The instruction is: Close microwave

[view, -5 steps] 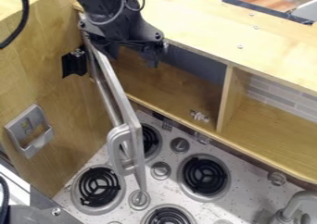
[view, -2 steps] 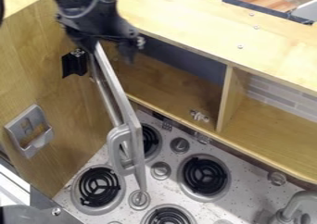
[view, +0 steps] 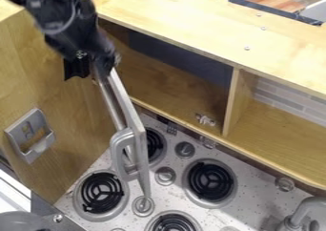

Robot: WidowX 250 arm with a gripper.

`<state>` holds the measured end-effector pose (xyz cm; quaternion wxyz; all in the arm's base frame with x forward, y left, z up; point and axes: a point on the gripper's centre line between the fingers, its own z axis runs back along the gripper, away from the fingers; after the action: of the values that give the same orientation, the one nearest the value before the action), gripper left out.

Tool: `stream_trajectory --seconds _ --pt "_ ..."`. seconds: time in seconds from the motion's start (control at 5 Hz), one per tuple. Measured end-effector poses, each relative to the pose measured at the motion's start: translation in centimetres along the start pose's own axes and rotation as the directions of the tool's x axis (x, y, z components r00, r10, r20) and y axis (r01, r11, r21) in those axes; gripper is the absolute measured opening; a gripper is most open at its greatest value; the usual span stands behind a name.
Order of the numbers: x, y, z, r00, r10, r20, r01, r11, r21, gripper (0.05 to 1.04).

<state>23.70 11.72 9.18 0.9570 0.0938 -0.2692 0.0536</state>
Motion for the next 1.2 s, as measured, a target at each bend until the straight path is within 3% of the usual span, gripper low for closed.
stream_trajectory --seconds 0.4,1.0,1.2 --pt "-2.7 1.2 -2.5 0.991 -0.122 -0.057 0.123 0.992 0.020 0.999" --pt "-3.6 -3.3 -6.2 0.974 -0.207 -0.091 0.201 0.977 -0.068 0.999" --pt "-2.6 -4.5 -7.2 0.975 -0.209 -0.075 0.204 0.976 -0.073 0.999"
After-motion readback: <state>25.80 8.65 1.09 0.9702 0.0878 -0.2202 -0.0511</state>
